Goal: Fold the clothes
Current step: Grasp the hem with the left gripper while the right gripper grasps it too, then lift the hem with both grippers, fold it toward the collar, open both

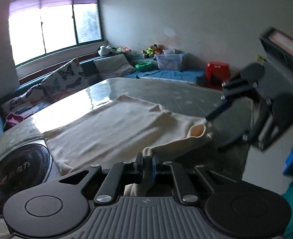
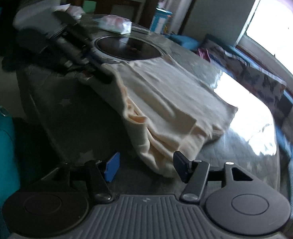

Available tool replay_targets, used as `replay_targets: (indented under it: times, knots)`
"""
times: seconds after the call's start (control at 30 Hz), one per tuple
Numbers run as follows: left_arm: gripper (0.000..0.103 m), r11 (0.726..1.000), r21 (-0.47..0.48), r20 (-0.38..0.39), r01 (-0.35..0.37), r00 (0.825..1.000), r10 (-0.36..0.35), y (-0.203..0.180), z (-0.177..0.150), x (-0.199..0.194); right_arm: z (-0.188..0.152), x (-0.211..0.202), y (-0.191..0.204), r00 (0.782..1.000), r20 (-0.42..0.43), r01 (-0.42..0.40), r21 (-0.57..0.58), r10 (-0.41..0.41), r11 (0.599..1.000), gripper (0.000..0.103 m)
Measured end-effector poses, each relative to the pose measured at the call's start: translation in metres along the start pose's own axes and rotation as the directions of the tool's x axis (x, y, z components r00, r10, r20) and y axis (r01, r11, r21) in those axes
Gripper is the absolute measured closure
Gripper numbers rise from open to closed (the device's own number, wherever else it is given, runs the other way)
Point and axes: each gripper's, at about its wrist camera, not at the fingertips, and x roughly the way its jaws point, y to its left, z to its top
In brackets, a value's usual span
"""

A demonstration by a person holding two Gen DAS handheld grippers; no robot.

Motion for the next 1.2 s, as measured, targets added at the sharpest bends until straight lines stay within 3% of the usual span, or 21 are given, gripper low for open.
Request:
replay_targets:
  times: [0.17, 0.23, 0.27, 0.3, 0.37, 0.57, 0.83, 0.93, 1.0, 1.2]
  knots:
    - [0.094, 0.999, -0.033, -0.011, 0.004, 1.000, -0.004, 0.012, 0.006, 0.005, 0.009, 0.021, -0.007, 0.998, 0.053, -0.022, -0.012, 0.022, 1.000, 0.047]
    - [0.094, 0.999, -0.038, -0.017, 0.008, 1.000, -0.009, 0.013, 0.004, 0.006, 0.011, 0.029, -0.014, 0.998, 0.046, -0.048, 0.009, 0.047, 0.999, 0.056]
    - [0.093, 0.999, -0.040, -0.022, 0.011, 1.000, -0.012, 0.013, 0.003, 0.006, 0.012, 0.033, -0.017, 0.997, 0.041, -0.062, 0.021, 0.061, 0.998, 0.066]
    - [0.089, 0.999, -0.037, -0.028, 0.009, 1.000, -0.010, 0.012, 0.001, 0.006, 0.013, 0.035, -0.022, 0.997, 0.035, -0.076, 0.040, 0.075, 0.996, 0.076]
    - [0.084, 1.000, -0.028, -0.040, -0.002, 0.999, 0.001, 0.009, -0.003, 0.004, 0.016, 0.039, -0.031, 0.994, 0.022, -0.106, 0.085, 0.104, 0.991, 0.085]
    - [0.066, 0.997, 0.071, -0.052, -0.032, 0.998, 0.036, -0.008, -0.023, -0.002, 0.024, 0.037, -0.047, 0.989, 0.031, -0.151, 0.182, 0.148, 0.972, 0.089]
    - [0.065, 0.986, 0.146, -0.074, -0.081, 0.993, 0.093, -0.011, -0.039, -0.002, 0.034, 0.033, -0.066, 0.985, 0.061, -0.169, 0.296, 0.158, 0.940, 0.091]
    - [0.073, 0.983, 0.160, -0.073, -0.087, 0.992, 0.099, -0.007, -0.041, 0.000, 0.035, 0.034, -0.066, 0.987, 0.064, -0.157, 0.302, 0.145, 0.940, 0.091]
    - [0.090, 0.985, 0.150, -0.076, -0.084, 0.993, 0.096, -0.003, -0.042, -0.001, 0.034, 0.033, -0.064, 0.988, 0.071, -0.150, 0.309, 0.135, 0.939, 0.092]
    - [0.097, 0.994, 0.098, -0.051, -0.052, 0.997, 0.058, 0.004, -0.037, -0.014, 0.031, 0.023, -0.059, 0.988, 0.105, -0.138, 0.322, 0.110, 0.937, 0.093]
